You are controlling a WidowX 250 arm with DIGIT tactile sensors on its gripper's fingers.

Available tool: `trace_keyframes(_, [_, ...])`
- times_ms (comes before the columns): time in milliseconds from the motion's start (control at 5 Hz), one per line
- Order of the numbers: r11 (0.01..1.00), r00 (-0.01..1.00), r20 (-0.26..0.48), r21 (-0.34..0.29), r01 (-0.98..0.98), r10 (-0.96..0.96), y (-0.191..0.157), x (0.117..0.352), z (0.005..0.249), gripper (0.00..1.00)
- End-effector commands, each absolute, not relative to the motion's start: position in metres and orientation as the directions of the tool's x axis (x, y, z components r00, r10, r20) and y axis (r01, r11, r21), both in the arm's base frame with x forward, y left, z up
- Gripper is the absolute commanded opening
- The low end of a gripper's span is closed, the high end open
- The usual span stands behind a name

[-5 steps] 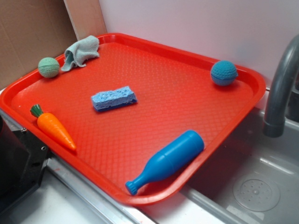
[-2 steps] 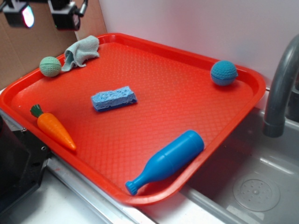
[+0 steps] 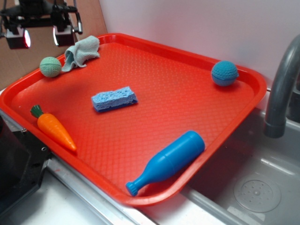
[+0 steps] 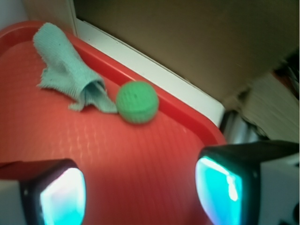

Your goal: Grab the green ball.

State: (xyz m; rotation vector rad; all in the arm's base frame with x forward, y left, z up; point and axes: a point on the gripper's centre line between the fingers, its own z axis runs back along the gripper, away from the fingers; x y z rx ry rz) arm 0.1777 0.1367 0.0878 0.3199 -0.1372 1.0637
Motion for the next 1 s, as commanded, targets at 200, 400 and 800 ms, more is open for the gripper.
trace_keyframes(200, [0.664, 0.666, 0.117, 0.059, -0.745, 0.737, 0.176, 0.207, 0.021, 1.00])
trace_keyframes(400, [0.682, 0.687, 0.071, 0.085, -0.727, 0.723, 0.174, 0.206, 0.020, 1.00])
trace_keyframes(800, [0.763, 0.770, 0.175, 0.119, -0.636, 0.614, 0.146, 0.198, 0.090, 0.00])
